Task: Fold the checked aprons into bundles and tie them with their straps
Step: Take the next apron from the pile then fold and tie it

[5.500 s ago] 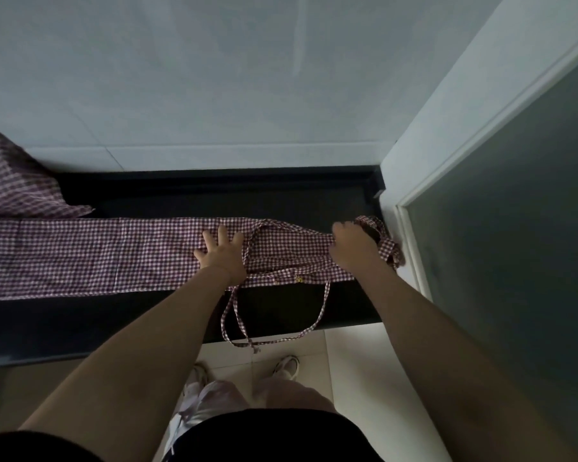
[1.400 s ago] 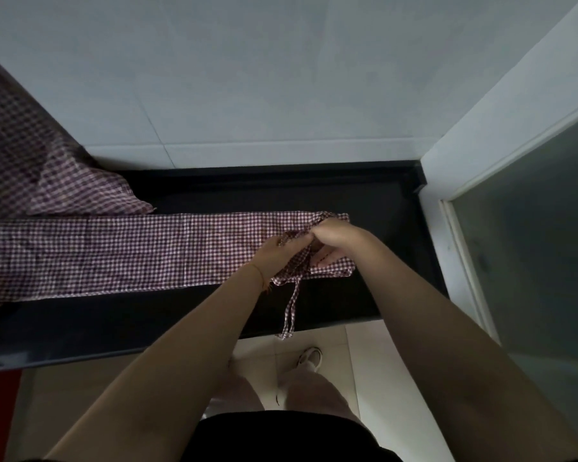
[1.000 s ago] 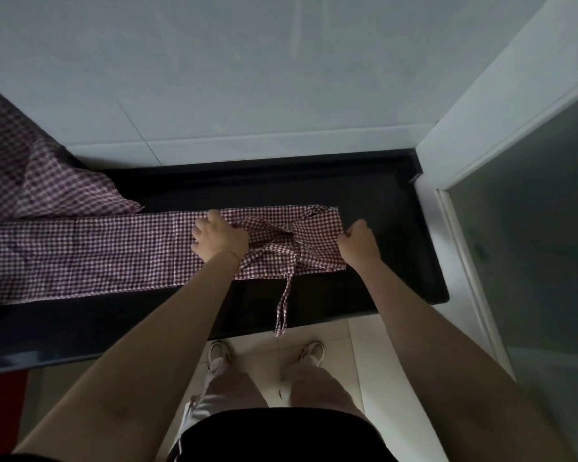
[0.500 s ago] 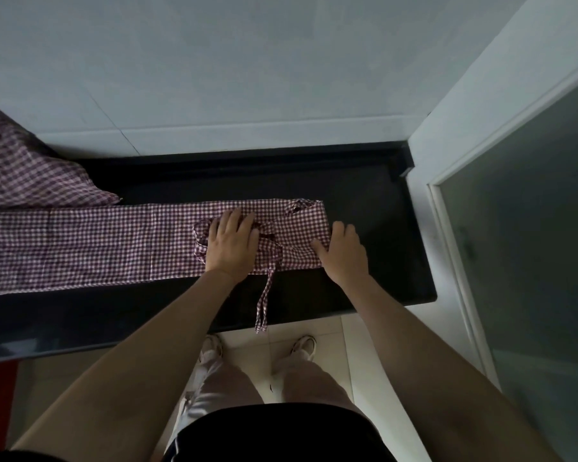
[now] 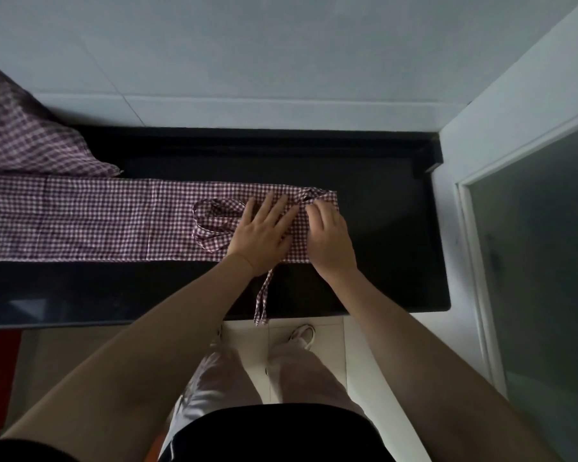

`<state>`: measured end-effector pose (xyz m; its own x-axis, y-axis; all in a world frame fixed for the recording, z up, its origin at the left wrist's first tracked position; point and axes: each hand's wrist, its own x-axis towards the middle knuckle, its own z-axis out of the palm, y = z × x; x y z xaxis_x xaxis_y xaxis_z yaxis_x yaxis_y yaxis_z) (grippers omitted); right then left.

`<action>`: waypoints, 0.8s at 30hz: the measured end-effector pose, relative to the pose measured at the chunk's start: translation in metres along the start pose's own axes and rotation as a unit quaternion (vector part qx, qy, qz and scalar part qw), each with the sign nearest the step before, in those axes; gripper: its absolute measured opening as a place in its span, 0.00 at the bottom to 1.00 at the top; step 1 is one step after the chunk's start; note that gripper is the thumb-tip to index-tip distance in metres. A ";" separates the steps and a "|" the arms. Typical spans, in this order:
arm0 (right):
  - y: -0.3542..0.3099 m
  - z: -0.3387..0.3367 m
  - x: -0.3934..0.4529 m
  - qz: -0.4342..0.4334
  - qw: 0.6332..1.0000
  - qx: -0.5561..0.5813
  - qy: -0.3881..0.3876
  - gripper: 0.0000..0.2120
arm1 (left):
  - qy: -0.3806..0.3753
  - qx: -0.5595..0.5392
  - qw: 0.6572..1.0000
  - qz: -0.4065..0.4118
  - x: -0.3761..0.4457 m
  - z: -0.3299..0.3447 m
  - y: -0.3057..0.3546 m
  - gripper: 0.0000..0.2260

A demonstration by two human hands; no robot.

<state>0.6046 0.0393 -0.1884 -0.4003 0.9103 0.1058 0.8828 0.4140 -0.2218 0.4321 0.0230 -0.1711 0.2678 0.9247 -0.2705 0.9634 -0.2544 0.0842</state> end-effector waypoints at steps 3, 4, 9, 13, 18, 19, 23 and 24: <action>0.003 0.009 -0.005 0.018 0.996 -0.004 -0.092 0.27 | -0.007 0.000 1.000 -0.016 -0.004 0.015 -0.004 0.31; 0.007 0.011 -0.007 0.029 0.994 -0.004 -0.104 0.28 | -0.006 0.003 1.000 -0.019 -0.004 0.018 -0.004 0.32; 0.022 0.012 -0.007 0.029 0.991 -0.019 -0.127 0.33 | 0.006 0.002 0.999 -0.032 0.000 0.023 -0.002 0.36; 0.035 0.008 -0.012 0.040 0.990 -0.026 -0.133 0.33 | 0.006 -0.006 0.998 -0.064 0.003 0.022 0.010 0.37; 0.083 -0.007 -0.026 0.068 0.988 -0.033 -0.136 0.30 | 0.022 -0.007 0.995 -0.099 0.000 0.019 0.001 0.32; 0.092 -0.010 -0.029 0.071 0.988 -0.034 -0.131 0.30 | 0.024 -0.013 0.994 -0.110 -0.003 0.020 -0.002 0.31; 0.104 -0.019 -0.029 0.073 0.988 -0.044 -0.129 0.29 | 0.005 -0.058 0.991 -0.119 -0.004 0.022 -0.005 0.30; 0.100 -0.019 -0.025 0.084 0.987 -0.043 -0.131 0.29 | -0.002 -0.064 0.991 -0.120 -0.003 0.022 -0.003 0.30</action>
<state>0.7080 0.0578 -0.1946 -0.2855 0.9409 -0.1821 0.9555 0.2648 -0.1297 0.4284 0.0147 -0.1916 0.0309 0.9528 -0.3019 0.9905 0.0114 0.1373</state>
